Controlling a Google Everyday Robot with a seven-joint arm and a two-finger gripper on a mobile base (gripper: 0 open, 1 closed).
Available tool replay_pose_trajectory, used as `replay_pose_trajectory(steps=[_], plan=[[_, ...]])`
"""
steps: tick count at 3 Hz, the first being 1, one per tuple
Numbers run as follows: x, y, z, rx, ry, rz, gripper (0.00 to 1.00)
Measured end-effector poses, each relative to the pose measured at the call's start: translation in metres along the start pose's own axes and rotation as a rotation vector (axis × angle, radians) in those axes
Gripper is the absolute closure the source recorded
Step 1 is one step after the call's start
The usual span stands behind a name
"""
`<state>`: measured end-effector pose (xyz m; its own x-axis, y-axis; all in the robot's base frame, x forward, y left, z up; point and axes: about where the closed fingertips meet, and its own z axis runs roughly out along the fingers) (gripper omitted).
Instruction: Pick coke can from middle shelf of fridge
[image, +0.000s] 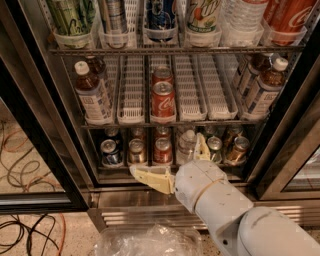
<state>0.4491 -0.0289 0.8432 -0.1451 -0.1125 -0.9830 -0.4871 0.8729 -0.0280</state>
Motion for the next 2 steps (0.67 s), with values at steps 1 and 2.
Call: replay_pose_trajectory(steps=[1, 2], plan=[[0.003, -0.004, 0.003, 0.039, -0.025, -0.031, 0.0], [0.006, 0.002, 0.02, 0.066, -0.109, -0.16, 0.0]])
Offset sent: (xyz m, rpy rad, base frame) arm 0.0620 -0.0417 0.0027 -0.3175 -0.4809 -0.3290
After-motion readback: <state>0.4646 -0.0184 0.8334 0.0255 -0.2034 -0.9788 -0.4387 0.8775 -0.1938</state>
